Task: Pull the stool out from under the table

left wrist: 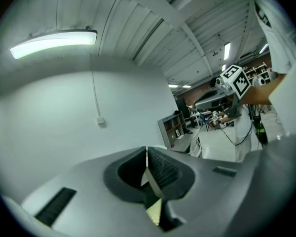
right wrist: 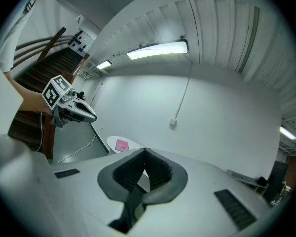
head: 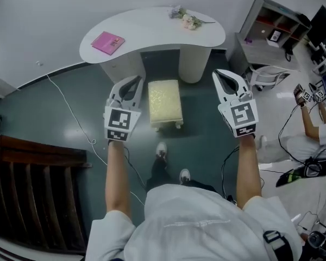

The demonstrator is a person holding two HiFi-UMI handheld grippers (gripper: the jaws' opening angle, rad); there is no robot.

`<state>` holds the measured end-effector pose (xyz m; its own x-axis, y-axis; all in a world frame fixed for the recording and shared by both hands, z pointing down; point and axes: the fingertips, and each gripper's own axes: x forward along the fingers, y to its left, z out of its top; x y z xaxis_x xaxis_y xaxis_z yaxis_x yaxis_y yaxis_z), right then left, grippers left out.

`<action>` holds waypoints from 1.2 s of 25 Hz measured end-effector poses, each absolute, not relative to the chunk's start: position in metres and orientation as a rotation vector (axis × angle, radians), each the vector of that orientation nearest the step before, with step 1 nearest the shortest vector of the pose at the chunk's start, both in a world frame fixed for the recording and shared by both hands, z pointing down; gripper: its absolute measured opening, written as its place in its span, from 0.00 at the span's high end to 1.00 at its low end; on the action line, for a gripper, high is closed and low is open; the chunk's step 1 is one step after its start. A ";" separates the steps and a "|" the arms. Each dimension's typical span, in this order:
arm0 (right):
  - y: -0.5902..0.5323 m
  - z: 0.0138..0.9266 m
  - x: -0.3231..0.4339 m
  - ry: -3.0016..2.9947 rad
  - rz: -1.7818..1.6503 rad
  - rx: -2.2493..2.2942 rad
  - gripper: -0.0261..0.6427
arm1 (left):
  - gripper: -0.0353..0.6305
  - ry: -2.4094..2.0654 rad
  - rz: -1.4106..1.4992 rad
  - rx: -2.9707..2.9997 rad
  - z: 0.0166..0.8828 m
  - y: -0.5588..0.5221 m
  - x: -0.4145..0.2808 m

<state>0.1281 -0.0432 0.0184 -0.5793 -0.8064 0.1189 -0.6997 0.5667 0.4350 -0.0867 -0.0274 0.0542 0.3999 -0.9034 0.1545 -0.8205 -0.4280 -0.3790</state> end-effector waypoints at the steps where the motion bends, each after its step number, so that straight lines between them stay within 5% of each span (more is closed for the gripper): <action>1: -0.035 0.013 0.130 -2.503 -0.502 1.239 0.94 | 0.91 1.522 -0.495 -2.413 0.051 -0.019 -0.083; 30: 0.029 -0.016 0.165 -2.518 -0.624 1.128 0.94 | 0.91 1.464 -0.487 -2.334 0.011 0.050 -0.010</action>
